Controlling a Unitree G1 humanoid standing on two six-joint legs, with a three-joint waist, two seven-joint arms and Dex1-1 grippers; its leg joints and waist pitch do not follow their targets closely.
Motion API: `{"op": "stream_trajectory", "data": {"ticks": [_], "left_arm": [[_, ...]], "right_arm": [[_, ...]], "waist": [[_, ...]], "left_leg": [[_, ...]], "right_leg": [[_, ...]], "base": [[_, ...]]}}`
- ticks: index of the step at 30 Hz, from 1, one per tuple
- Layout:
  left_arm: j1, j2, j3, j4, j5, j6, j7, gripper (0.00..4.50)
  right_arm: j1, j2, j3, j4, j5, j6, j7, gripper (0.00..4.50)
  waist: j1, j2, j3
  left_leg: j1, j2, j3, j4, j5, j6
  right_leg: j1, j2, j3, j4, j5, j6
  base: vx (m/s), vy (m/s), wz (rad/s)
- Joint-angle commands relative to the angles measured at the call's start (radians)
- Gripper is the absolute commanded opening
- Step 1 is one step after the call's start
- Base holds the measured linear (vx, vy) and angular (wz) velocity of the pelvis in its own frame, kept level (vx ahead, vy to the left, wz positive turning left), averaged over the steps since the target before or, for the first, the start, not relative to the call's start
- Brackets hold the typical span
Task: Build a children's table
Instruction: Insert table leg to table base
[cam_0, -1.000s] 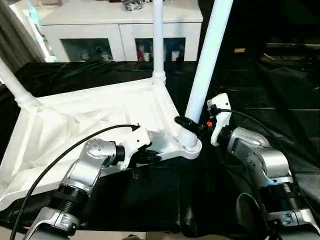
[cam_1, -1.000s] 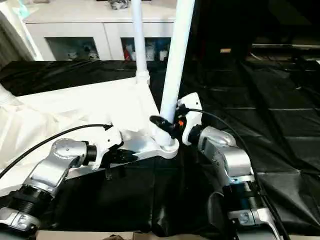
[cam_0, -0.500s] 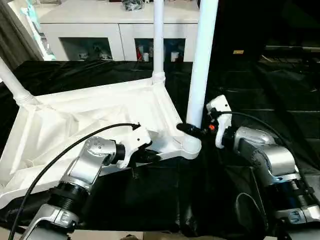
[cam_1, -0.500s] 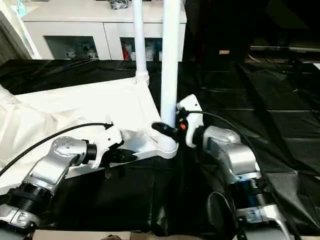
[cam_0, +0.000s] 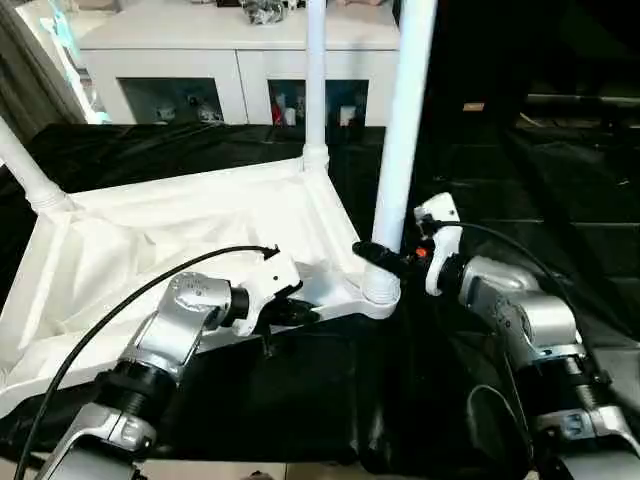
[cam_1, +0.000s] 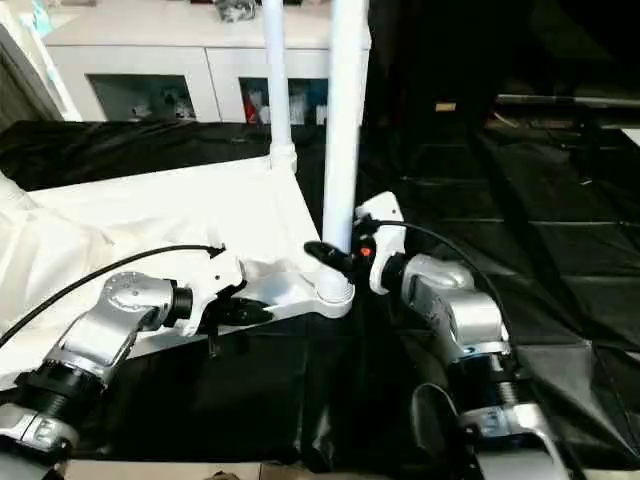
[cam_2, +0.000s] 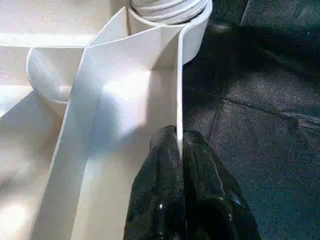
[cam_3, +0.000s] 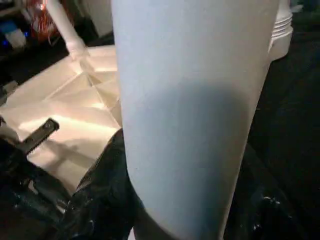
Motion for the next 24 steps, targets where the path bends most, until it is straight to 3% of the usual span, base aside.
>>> {"op": "stream_trajectory", "data": {"ticks": [1,3,5,6,7,9,10,12,15,16,20,24], "left_arm": [[0.012,0.013,-0.023,0.032,0.006,0.008,-0.009,0.00],[0.009,0.016,-0.024,0.036,0.005,0.004,-0.009,0.00],[0.003,0.017,-0.024,0.044,0.006,-0.002,-0.006,0.00],[0.000,0.017,-0.024,0.047,0.005,-0.003,-0.005,0.00],[-0.001,0.017,-0.024,0.049,0.005,-0.004,-0.005,0.00],[-0.006,0.017,-0.023,0.057,0.003,-0.009,-0.003,0.00],[-0.006,0.017,-0.024,0.058,0.003,-0.010,-0.003,0.00],[-0.015,0.019,-0.025,0.071,0.002,-0.016,-0.002,0.00],[-0.026,0.019,-0.025,0.084,0.001,-0.021,-0.002,0.00],[-0.030,0.019,-0.025,0.091,0.002,-0.023,0.000,0.00],[-0.043,0.024,-0.025,0.107,-0.001,-0.029,0.001,0.00],[-0.045,0.029,-0.026,0.113,-0.002,-0.032,-0.002,0.00]], "right_arm": [[0.035,0.006,-0.002,0.043,-0.005,0.004,-0.009,1.85],[0.056,0.009,-0.003,0.049,-0.011,-0.010,-0.013,1.85],[0.086,0.017,-0.011,0.044,-0.011,-0.031,-0.013,1.85],[0.097,0.020,-0.014,0.041,-0.011,-0.041,-0.012,1.85],[0.105,0.024,-0.017,0.038,-0.008,-0.046,-0.014,1.85],[0.129,0.033,-0.019,0.034,-0.009,-0.070,-0.020,1.85],[0.133,0.034,-0.019,0.034,-0.010,-0.074,-0.020,1.85],[0.163,0.049,-0.023,0.041,-0.017,-0.127,-0.030,1.85],[0.180,0.066,-0.037,0.047,-0.017,-0.171,-0.042,1.85],[0.189,0.072,-0.039,0.046,-0.019,-0.190,-0.045,1.85],[0.225,0.077,-0.005,0.036,-0.068,-0.288,-0.052,1.85],[0.235,0.064,0.034,0.025,-0.116,-0.325,-0.052,1.84]], "waist": [[0.001,-0.006,-0.052],[0.000,-0.006,-0.051],[0.001,0.002,-0.047],[0.001,-0.002,-0.047],[0.002,-0.002,-0.048],[0.003,0.008,-0.050],[0.002,0.004,-0.051],[0.003,0.010,-0.053],[0.001,0.011,-0.049],[0.001,0.022,-0.049],[-0.001,0.022,-0.048],[-0.002,0.023,-0.048]], "left_leg": [[0.025,0.087,-0.037,-0.088,-0.169,0.046],[0.024,0.087,-0.038,-0.091,-0.184,0.040],[0.029,0.087,-0.039,-0.095,-0.221,0.025],[0.030,0.087,-0.038,-0.097,-0.235,0.017],[0.031,0.088,-0.039,-0.098,-0.232,0.016],[0.031,0.088,-0.040,-0.098,-0.226,0.014],[0.031,0.087,-0.040,-0.098,-0.221,0.015],[0.028,0.086,-0.040,-0.097,-0.203,0.027],[0.029,0.087,-0.041,-0.101,-0.238,0.024],[0.032,0.087,-0.043,-0.104,-0.268,0.013],[0.033,0.089,-0.045,-0.111,-0.311,-0.010],[0.030,0.088,-0.045,-0.111,-0.292,-0.002]], "right_leg": [[0.030,-0.089,0.045,-0.075,-0.061,-0.249],[0.032,-0.090,0.046,-0.075,-0.058,-0.248],[0.030,-0.092,0.047,-0.082,-0.105,-0.244],[0.031,-0.092,0.048,-0.085,-0.121,-0.237],[0.032,-0.093,0.048,-0.084,-0.117,-0.236],[0.031,-0.092,0.048,-0.083,-0.094,-0.236],[0.032,-0.091,0.047,-0.083,-0.078,-0.237],[0.034,-0.092,0.046,-0.081,-0.041,-0.241],[0.032,-0.092,0.046,-0.088,-0.083,-0.238],[0.030,-0.093,0.046,-0.090,-0.120,-0.233],[0.028,-0.092,0.047,-0.096,-0.164,-0.218],[0.029,-0.090,0.047,-0.093,-0.125,-0.220]], "base": [[0.000,0.000,0.00],[0.000,0.000,0.00],[0.000,0.000,0.00],[0.000,0.000,0.00],[0.000,0.000,0.00],[0.000,0.000,0.00],[0.000,0.000,0.00],[0.000,0.000,0.00],[0.000,0.000,0.00],[0.000,0.000,0.00],[0.000,0.000,0.00],[0.000,0.000,0.00]]}}
